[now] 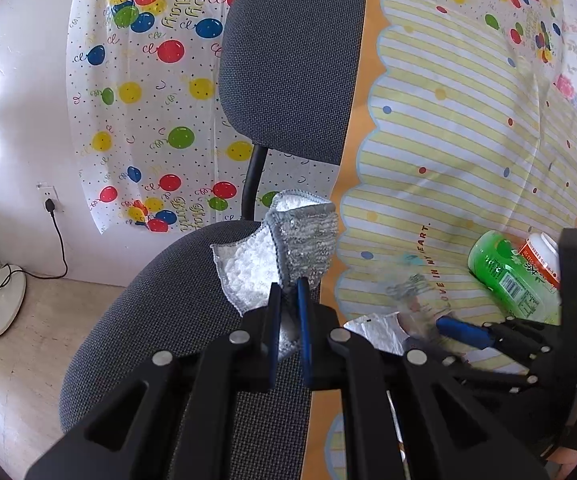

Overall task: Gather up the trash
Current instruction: 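Grasp the clear snack bag with the right tool while the left tool lifts the foil packet, then carry the foil packet and snack bag to the pink bin and open both tools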

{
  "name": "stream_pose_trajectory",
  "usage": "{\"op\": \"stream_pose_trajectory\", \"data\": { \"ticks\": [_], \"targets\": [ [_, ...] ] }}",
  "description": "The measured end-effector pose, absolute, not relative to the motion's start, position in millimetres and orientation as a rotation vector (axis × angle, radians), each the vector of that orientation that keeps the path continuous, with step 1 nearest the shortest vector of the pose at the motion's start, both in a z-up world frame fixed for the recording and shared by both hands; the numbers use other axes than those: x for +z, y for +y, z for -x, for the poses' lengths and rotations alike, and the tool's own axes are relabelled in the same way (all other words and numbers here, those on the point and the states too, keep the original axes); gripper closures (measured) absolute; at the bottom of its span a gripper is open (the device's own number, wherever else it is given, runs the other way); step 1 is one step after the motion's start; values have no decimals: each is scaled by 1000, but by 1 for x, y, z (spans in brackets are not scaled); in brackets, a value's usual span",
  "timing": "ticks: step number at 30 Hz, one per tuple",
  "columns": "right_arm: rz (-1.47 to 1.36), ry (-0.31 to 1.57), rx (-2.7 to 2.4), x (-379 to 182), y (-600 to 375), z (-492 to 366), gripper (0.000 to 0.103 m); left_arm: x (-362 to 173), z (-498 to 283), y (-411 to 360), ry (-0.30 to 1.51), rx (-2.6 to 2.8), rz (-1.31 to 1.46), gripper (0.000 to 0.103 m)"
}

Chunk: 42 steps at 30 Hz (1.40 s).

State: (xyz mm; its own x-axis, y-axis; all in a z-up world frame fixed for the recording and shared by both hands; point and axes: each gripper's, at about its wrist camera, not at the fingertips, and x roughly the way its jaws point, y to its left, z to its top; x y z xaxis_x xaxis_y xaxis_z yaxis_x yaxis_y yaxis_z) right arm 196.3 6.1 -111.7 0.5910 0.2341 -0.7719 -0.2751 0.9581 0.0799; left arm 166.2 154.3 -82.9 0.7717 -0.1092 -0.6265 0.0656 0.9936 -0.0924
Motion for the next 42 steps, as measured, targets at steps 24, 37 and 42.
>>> {"op": "stream_pose_trajectory", "data": {
  "ticks": [24,37,42],
  "targets": [
    [-241,509,167,-11,-150,-79,103,-18,-114,41,558,-339,-33,97],
    [-200,414,-148,2,-240,66,103,-13,-46,-69,519,-583,-129,97],
    [-219,383,-296,3,-274,128,103,-16,-13,-122,508,-729,-163,97]
  ]
}}
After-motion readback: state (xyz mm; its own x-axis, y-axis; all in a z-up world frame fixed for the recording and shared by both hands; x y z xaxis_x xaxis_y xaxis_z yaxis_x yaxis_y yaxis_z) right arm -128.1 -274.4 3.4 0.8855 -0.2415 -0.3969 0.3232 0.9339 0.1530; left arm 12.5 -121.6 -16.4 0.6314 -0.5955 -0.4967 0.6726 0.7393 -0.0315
